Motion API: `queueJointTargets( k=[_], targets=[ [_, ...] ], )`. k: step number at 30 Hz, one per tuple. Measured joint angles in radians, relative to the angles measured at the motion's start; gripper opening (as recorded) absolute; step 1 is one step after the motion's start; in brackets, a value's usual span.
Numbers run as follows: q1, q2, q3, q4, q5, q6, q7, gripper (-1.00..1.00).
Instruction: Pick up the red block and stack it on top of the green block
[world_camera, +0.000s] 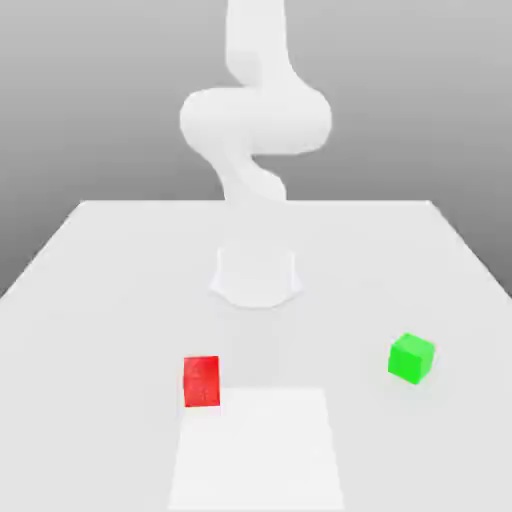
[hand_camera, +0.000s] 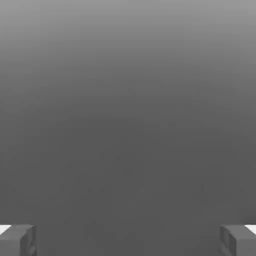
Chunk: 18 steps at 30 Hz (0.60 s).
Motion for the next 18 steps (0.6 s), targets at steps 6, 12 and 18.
queueJointTargets(
  k=[6,12,18],
  targets=[
    [-0.031,0.169,-0.024,-0.192,-0.055,0.138,-0.051,0.00],
    [-0.060,0.341,-0.086,-0.396,-0.083,0.281,-0.127,0.00],
    [-0.067,0.635,-0.170,-0.569,-0.040,0.512,-0.263,0.00]
  ],
)
